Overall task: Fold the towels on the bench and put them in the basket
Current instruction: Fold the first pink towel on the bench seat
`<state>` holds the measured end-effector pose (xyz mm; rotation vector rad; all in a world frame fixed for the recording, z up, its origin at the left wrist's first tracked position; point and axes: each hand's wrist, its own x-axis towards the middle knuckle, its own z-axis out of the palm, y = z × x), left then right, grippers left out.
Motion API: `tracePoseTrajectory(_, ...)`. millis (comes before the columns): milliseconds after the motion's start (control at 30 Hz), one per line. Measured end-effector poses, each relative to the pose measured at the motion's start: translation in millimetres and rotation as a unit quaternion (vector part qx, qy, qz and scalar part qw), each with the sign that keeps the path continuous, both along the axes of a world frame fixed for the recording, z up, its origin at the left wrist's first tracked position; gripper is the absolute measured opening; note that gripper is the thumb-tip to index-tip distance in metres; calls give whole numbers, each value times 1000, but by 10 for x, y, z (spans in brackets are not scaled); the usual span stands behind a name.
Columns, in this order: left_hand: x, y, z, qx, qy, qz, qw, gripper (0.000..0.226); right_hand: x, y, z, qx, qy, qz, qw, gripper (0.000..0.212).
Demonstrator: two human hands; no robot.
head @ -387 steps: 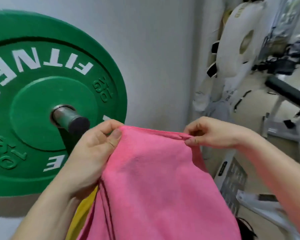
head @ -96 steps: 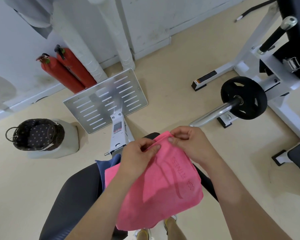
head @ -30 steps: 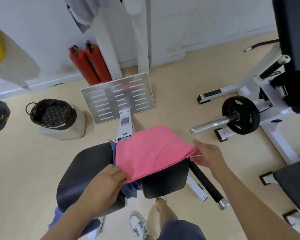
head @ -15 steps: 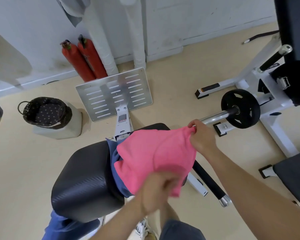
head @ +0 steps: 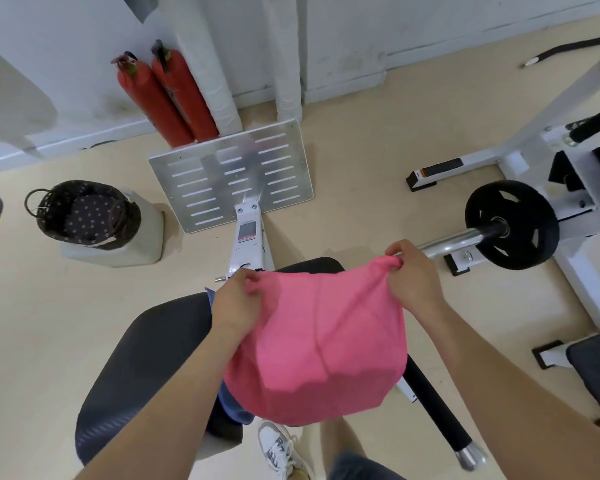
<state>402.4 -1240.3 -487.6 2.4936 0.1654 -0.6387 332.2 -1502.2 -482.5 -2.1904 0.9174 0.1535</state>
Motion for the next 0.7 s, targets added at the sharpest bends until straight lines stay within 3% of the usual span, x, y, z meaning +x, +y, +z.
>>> tracePoseTrajectory(100,69,9,-25,-55,-54,91,993,14,201,-34,-38,-10,-27,-18,999,25)
tracePoseTrajectory(200,128,79,-47,-87,-11,138,986,28,361,8,-81,22,-32,-9,999,41)
tracePoseTrajectory(300,-104,204,125,-77,-44,47,995,21,278,135,-64,16,-20,77,997,60)
tracePoseTrajectory(367,-491,270,343,-99,-48,-43,993,24,21,229,24,3,-22,98,995,61)
tracePoseTrajectory(433,-902,341,488,-135,-37,-137,981,26,-353,341,159,6,-14,55,998,51)
tracePoseTrajectory(533,-1243,470,469,-107,-67,-251,960,30,-933,536,274,30,-2,-51,998,37)
tracePoseTrajectory(700,-1269,551,377,-78,-103,-287,949,49,-1451,838,278,194,33,-206,959,25)
